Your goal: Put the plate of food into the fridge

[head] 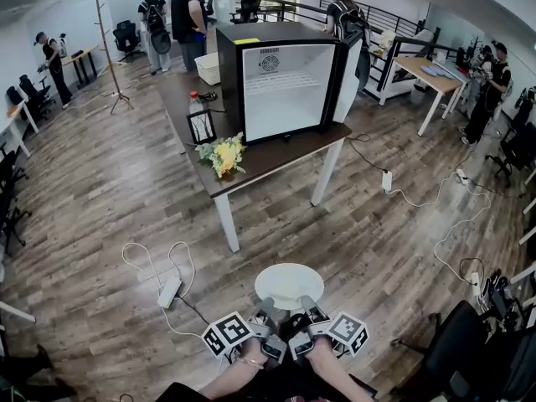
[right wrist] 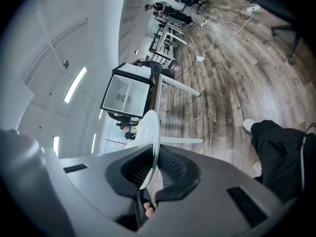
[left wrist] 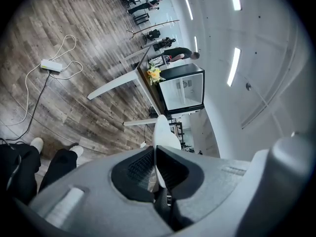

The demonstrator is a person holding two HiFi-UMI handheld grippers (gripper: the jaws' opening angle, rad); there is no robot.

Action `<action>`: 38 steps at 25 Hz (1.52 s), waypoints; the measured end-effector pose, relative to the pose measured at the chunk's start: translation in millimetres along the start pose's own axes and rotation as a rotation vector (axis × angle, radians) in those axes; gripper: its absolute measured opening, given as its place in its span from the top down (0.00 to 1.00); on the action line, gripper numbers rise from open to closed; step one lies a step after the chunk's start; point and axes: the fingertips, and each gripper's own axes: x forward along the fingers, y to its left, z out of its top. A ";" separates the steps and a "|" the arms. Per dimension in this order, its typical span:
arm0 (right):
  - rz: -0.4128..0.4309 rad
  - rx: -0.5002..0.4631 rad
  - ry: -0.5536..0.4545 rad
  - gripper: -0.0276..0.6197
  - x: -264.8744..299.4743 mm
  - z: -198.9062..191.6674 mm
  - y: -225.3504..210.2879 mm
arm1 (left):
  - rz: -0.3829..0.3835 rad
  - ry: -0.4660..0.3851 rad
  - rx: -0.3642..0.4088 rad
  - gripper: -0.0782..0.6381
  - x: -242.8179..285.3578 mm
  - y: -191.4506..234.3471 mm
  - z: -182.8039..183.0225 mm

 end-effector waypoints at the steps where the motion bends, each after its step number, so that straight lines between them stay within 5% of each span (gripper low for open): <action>1: 0.001 0.010 0.005 0.90 5.3 4.9 0.4 | 0.002 -0.003 0.004 0.87 6.5 -1.6 2.4; 21: 0.055 -0.128 0.170 0.90 139.4 141.7 40.4 | 0.028 -0.157 -0.046 0.86 163.9 -53.0 55.5; 38: 0.046 -0.152 0.232 0.90 176.1 220.9 31.4 | 0.058 -0.198 -0.071 0.86 245.7 -74.6 44.8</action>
